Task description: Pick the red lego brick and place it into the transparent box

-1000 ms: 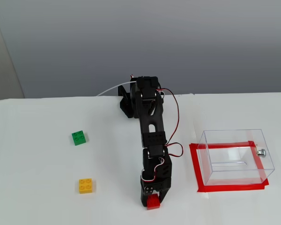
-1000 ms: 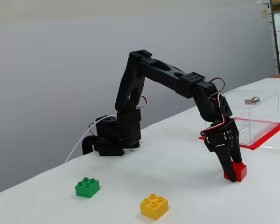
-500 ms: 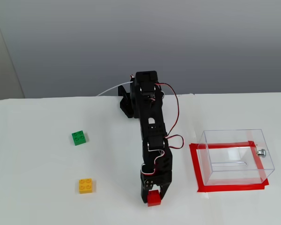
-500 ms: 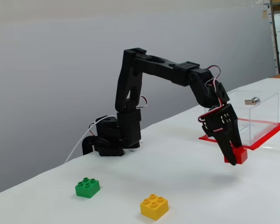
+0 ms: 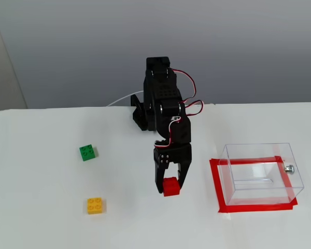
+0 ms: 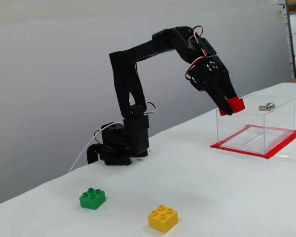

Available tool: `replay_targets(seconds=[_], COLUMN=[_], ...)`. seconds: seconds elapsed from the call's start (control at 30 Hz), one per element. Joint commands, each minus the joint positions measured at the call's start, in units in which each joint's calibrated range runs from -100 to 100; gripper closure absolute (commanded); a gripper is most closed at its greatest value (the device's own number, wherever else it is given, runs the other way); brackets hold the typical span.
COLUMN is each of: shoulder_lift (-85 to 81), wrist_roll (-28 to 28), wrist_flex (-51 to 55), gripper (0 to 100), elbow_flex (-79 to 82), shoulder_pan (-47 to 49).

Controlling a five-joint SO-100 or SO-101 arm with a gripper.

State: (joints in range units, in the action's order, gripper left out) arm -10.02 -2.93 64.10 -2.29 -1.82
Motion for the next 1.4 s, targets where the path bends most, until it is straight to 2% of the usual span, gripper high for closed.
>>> replay_targets(seconds=[0.0, 0.27, 0.4, 0.9, 1.37], shoulder_lift=[-5.0, -10.2, -11.1, -8.6, 4.0], wrist_roll=[-0.3, -0.9, -1.2, -1.9, -1.5], wrist_flex=[1.8, 4.1, 4.2, 3.6, 4.3], gripper=[91, 91, 91, 91, 91], elbow_flex=[-1.8, -1.8, -1.8, -2.0, -15.3], shoulder_pan=[0.1, 0.4, 3.7, 28.2, 45.7])
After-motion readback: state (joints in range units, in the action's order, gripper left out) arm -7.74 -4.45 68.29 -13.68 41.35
